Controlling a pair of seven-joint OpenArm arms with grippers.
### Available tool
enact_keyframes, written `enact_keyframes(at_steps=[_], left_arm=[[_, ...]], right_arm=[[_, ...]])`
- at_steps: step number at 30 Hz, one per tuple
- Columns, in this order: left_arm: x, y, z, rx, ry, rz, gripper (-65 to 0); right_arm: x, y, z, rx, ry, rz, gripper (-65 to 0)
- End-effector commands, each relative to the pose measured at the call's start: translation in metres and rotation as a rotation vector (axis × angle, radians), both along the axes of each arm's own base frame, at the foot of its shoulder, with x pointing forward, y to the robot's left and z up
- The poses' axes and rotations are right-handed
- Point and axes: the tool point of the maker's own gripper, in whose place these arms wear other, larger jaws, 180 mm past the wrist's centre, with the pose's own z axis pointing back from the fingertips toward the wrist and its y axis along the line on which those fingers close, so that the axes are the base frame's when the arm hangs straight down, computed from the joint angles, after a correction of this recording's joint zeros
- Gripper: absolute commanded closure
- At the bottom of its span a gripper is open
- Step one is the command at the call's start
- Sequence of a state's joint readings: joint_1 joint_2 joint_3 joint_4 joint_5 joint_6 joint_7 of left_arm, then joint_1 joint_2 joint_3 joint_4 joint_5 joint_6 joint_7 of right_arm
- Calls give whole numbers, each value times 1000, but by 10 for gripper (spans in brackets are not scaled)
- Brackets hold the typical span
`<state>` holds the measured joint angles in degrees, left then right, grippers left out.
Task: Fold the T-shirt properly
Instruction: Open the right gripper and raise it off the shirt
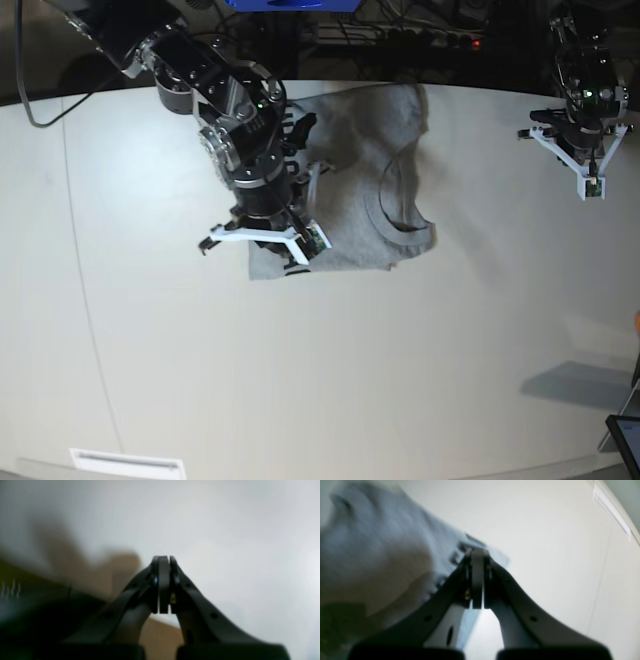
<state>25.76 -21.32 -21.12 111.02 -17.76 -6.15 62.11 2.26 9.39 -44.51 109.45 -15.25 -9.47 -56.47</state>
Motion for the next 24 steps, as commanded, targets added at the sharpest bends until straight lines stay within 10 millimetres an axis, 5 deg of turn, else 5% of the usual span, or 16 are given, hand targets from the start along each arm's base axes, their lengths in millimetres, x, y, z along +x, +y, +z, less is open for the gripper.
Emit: enact_keyframes(at_steps=[1, 7, 15, 24], left_arm=[[-7, 2, 5, 39, 33, -23, 0], [-40, -23, -17, 20, 145, -117, 0], [-77, -80, -47, -69, 171, -333, 0], [-76, -162, -59, -225, 118, -515, 0]], right_arm=[[6, -2, 14, 22, -52, -6, 0], [-11, -45, -5, 2, 9, -107, 0], [-30, -52, -22, 10, 74, -146, 0], [-25, -101, -30, 6, 98, -321, -1]])
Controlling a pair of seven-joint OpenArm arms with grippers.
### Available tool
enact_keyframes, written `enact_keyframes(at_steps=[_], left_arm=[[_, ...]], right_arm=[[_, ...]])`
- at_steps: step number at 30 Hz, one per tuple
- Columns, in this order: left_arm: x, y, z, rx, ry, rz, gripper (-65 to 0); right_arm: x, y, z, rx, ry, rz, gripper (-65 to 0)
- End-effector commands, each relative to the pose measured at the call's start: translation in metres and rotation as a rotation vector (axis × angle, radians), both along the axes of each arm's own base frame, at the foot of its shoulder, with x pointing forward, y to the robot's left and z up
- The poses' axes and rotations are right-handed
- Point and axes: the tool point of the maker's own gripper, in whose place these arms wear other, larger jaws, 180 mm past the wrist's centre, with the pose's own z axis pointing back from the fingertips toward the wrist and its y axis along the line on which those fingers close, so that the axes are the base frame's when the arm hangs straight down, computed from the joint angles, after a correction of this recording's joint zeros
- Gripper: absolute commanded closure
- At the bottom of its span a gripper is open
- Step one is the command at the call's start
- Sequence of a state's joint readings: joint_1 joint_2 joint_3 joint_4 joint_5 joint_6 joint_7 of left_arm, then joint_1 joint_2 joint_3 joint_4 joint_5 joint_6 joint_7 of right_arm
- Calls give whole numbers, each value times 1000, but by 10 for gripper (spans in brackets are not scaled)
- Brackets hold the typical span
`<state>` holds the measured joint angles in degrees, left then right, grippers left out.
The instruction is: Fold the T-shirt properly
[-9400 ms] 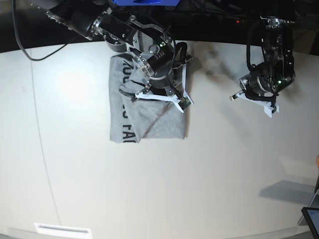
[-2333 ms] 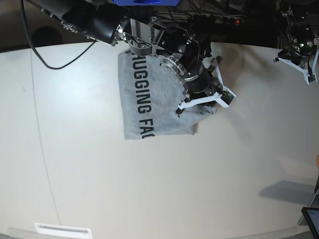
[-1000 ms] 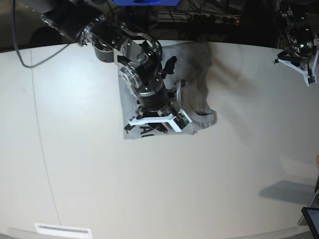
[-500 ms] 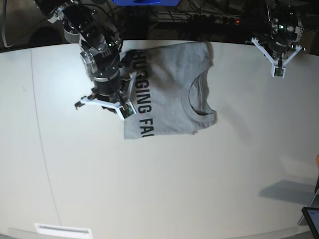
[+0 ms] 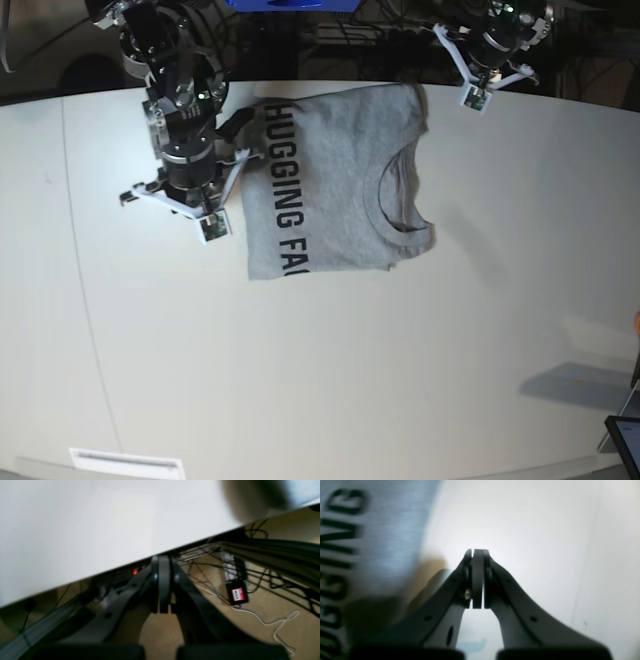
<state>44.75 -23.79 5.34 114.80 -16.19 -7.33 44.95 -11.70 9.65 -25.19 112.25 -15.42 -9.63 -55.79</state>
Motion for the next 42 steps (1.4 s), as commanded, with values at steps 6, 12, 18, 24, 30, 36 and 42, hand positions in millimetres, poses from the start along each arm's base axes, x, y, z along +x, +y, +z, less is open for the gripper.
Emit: enact_keyframes(at_steps=[6, 12, 18, 24, 30, 36, 42], left_arm=[[11, -60, 12, -140, -91, -114, 0], [11, -88, 14, -208, -106, -162, 0], [18, -98, 22, -250, -162, -166, 0], [23, -103, 31, -284, -219, -167, 0], [27, -104, 28, -280, -219, -136, 0], [37, -94, 30, -256, -240, -117, 0], [44, -72, 30, -204, -250, -84, 0]], right_arm=[[4, -25, 0, -22, -16, -68, -1], [-1, -43, -22, -60, 47, -110, -1], [-9, -43, -42, -72, 62, -86, -1], [-17, -46, -66, -94, 105, -74, -1], [-18, -47, -68, -95, 108, -73, -1], [-18, -49, -69, -98, 114, -81, -1], [-29, -58, -75, -104, 142, -103, -1]])
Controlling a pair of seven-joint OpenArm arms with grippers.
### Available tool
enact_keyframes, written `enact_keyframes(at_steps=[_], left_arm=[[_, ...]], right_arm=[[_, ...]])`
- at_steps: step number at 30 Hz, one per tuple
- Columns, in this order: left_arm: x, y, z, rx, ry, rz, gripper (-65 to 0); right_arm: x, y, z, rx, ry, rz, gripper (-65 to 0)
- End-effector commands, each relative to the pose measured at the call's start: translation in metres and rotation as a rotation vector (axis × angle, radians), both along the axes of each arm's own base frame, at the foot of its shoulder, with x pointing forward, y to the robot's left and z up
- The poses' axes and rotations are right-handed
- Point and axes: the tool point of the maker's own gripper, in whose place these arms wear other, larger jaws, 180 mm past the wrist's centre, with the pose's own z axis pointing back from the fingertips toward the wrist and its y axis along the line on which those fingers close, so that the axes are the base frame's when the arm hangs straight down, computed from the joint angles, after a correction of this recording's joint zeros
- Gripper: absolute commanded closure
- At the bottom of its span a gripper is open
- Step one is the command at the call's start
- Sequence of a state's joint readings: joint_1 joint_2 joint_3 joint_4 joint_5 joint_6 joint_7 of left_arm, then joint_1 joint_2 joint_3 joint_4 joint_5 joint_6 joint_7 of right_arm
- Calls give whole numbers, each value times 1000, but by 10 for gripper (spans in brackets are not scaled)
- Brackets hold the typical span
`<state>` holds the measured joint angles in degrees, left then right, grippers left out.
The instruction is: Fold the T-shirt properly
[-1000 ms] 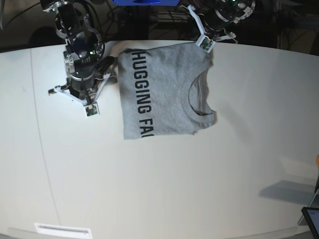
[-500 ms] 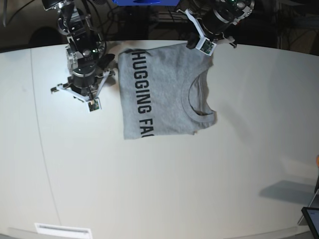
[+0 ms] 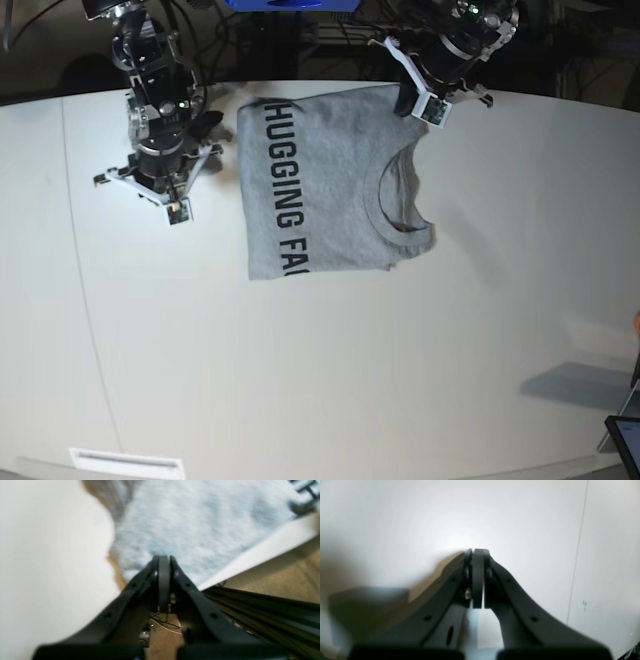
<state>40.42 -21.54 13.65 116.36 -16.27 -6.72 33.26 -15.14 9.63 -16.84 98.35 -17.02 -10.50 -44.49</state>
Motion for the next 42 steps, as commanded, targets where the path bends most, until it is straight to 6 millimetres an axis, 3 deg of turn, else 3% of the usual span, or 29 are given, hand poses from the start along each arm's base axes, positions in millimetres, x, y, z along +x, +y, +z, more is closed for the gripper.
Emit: enact_keyframes(at_steps=[1, 8, 14, 19, 25, 39, 42], left_arm=[[2, 3, 4, 10, -11, -3, 0], [12, 7, 5, 26, -18, 2, 0], [24, 24, 8, 57, -43, 37, 0], [40, 37, 10, 100, -36, 62, 0], [56, 39, 14, 113, -43, 69, 0], [28, 39, 10, 118, 15, 59, 0], [22, 48, 9, 131, 28, 87, 0]], right_arm=[[-19, 1, -13, 10, 86, -8, -1], [-60, 16, -32, 51, 170, -13, 0], [-75, 29, -37, 72, 202, 4, 0], [-75, 47, -19, 109, 160, 45, 0], [-75, 49, -4, 130, 130, 43, 0], [-70, 47, -2, 120, 117, 47, 0], [-69, 47, -2, 121, 115, 47, 0]])
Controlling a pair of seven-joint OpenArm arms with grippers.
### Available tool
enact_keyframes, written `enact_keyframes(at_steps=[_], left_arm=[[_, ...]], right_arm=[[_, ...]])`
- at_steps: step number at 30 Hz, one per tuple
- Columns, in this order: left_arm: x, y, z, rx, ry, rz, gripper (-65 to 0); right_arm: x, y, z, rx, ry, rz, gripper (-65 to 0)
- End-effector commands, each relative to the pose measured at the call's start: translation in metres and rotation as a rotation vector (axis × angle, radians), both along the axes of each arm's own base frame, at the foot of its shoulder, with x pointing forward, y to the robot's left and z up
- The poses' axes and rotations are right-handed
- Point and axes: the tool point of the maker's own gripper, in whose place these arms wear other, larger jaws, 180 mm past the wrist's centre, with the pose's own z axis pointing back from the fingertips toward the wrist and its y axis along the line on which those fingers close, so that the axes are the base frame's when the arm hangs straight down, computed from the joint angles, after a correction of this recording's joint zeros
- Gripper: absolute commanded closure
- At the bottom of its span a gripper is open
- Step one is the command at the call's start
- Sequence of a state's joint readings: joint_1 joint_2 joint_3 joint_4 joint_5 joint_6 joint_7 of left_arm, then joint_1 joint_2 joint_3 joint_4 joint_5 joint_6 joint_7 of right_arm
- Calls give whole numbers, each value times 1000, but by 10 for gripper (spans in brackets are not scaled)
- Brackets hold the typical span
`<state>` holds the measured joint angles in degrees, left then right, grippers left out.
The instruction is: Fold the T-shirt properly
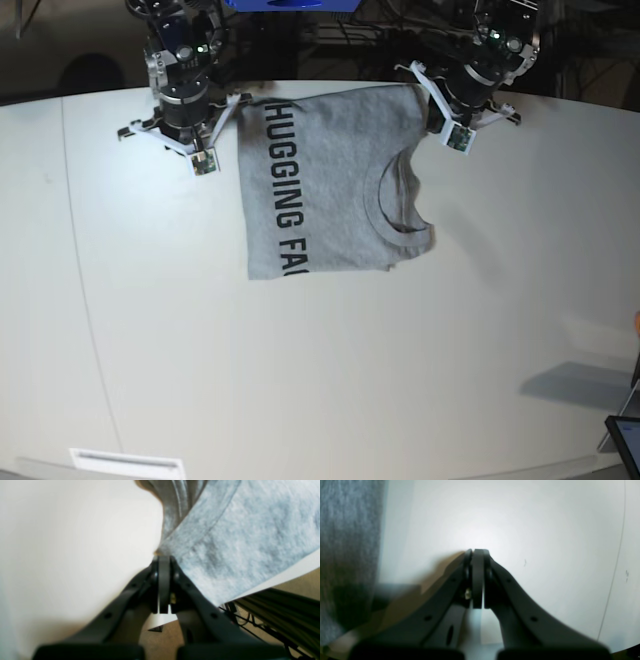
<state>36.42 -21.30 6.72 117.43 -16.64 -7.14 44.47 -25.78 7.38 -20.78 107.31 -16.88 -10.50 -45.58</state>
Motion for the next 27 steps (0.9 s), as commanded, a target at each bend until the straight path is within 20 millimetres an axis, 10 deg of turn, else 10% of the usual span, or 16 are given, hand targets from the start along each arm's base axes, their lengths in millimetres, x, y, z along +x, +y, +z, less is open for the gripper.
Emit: enact_keyframes(at_steps=[1, 10, 27], left_arm=[[-1, 3, 6, 7, -17, -1, 0], [-36, 3, -5, 5, 70, -2, 0], [-21, -40, 8, -236, -4, 9, 0]], right_arm=[[-9, 2, -6, 8, 49, 5, 0], [-11, 2, -9, 7, 56, 7, 0], [-12, 3, -28, -8, 79, 21, 0]])
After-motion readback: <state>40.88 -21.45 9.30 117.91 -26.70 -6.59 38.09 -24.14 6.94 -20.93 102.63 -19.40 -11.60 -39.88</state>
